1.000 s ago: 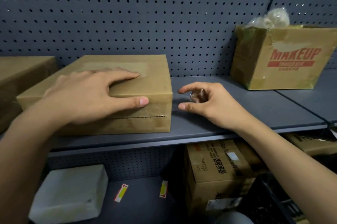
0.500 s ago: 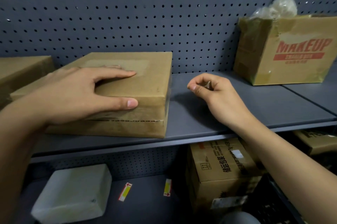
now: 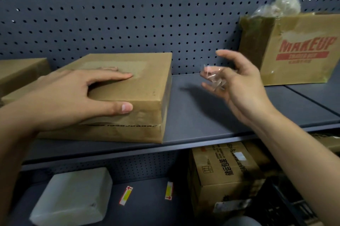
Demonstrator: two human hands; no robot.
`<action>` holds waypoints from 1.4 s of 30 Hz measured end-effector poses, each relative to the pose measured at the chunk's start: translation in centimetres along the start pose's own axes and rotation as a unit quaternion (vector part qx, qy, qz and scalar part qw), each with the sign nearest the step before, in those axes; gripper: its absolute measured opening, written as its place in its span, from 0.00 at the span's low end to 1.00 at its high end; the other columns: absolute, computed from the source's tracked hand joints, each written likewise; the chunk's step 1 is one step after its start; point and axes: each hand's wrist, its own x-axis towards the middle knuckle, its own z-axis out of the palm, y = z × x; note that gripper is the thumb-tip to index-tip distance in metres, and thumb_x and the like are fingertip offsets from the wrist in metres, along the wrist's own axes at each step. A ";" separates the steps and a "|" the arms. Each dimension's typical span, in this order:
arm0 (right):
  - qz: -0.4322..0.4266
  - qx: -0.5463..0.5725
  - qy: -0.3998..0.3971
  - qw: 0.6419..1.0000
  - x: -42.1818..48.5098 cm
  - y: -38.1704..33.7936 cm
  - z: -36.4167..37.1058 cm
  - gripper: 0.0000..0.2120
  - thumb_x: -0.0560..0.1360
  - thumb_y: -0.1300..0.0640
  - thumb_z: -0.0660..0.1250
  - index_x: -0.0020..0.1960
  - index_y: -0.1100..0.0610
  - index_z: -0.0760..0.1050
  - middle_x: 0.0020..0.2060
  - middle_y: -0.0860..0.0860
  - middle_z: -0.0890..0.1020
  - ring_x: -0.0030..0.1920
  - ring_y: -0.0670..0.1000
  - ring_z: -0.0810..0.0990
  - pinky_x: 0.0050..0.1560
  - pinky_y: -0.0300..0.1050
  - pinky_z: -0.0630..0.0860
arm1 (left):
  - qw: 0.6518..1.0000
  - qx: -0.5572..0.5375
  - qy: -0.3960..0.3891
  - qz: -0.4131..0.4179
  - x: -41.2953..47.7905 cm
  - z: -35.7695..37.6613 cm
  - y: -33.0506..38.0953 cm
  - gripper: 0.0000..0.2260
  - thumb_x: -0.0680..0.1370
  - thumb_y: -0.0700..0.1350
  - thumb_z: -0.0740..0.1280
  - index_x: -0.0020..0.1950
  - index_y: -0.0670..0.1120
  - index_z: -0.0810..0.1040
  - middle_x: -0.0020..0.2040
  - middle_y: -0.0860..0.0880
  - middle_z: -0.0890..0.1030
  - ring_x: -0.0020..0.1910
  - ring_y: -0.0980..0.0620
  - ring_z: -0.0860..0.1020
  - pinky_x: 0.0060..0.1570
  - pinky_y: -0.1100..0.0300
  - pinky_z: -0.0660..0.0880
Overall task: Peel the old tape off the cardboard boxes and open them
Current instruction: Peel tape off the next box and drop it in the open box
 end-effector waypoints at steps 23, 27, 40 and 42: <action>-0.021 -0.065 -0.105 0.992 -0.6 1.9 3.4 0.11 0.78 0.64 0.68 0.46 0.74 0.77 0.36 0.60 0.82 0.30 0.43 0.79 0.31 0.34 0.73 | 0.999 -0.025 0.004 0.024 0.2 0.1 -0.2 0.38 0.52 0.87 0.53 0.62 0.84 0.60 0.68 0.77 0.63 0.72 0.57 0.67 0.71 0.43 0.64; -0.025 -0.119 -0.082 0.989 -0.5 2.1 4.0 0.11 0.77 0.60 0.71 0.42 0.69 0.77 0.27 0.51 0.77 0.28 0.47 0.72 0.33 0.42 0.71 | 0.999 -0.023 0.007 0.020 0.1 0.1 -0.1 0.38 0.51 0.87 0.53 0.62 0.85 0.60 0.68 0.78 0.63 0.71 0.59 0.67 0.70 0.45 0.65; 0.058 -0.196 -0.183 0.962 -1.0 1.6 5.5 0.11 0.75 0.64 0.68 0.48 0.56 0.66 0.33 0.53 0.73 0.31 0.51 0.70 0.32 0.47 0.69 | 1.000 0.006 -0.019 0.004 0.4 -0.3 0.5 0.38 0.51 0.85 0.52 0.63 0.85 0.56 0.70 0.76 0.61 0.72 0.62 0.63 0.61 0.58 0.61; 0.037 -0.186 -0.182 0.965 -0.9 1.6 5.5 0.04 0.79 0.65 0.61 0.52 0.58 0.70 0.37 0.57 0.76 0.32 0.52 0.75 0.32 0.46 0.72 | 1.000 0.005 -0.024 0.004 0.3 -0.4 0.5 0.39 0.51 0.86 0.51 0.63 0.85 0.55 0.70 0.76 0.61 0.72 0.62 0.63 0.63 0.57 0.61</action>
